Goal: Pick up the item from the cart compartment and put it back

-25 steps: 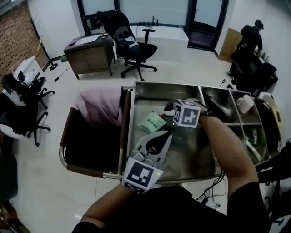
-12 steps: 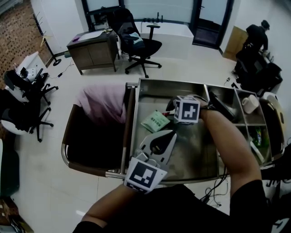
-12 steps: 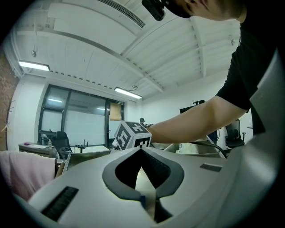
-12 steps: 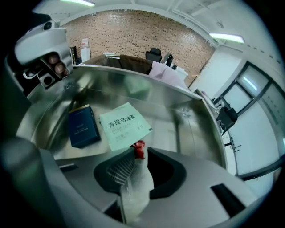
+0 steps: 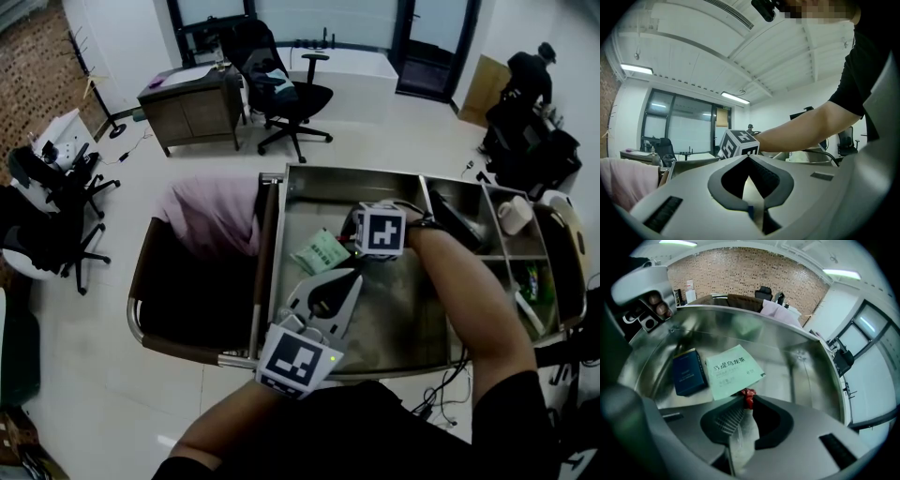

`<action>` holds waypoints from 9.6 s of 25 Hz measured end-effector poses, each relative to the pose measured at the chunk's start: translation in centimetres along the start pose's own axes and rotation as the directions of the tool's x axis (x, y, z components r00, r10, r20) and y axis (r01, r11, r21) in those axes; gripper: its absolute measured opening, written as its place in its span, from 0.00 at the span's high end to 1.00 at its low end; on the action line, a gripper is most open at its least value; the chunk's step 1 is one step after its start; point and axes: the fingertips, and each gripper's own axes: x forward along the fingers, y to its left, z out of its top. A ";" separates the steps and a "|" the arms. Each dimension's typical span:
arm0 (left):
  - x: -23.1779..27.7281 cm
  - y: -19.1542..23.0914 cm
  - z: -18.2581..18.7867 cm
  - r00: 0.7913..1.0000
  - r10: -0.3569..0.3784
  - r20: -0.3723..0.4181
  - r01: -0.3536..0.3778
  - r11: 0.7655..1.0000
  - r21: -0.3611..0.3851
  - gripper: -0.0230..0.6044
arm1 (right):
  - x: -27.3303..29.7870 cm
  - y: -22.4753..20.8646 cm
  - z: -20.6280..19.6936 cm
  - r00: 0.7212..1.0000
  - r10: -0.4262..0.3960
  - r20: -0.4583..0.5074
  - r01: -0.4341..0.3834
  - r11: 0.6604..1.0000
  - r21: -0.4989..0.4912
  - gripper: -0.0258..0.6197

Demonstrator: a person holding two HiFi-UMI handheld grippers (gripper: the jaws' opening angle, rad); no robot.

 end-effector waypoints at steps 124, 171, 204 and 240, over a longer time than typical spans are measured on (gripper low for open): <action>-0.6 1.1 1.4 0.996 0.051 0.072 -0.050 0.999 -0.009 0.96 | -20.8 8.7 -2.1 0.288 -0.886 0.363 0.116 0.408 0.906 0.87; -0.3 0.3 1.1 0.998 0.020 0.064 -0.021 1.000 0.020 0.96 | -9.3 -14.3 -2.4 0.751 -0.658 0.047 0.402 0.513 0.759 0.71; 0.0 0.2 0.7 0.999 0.027 0.034 -0.029 0.999 0.030 0.96 | -16.6 -3.7 0.6 0.598 -0.747 0.291 0.199 0.491 0.848 0.93; -0.3 -0.2 0.8 0.999 0.019 0.035 -0.021 0.999 0.048 0.96 | -20.4 9.2 -2.7 0.292 -0.885 0.362 0.062 0.395 0.917 0.94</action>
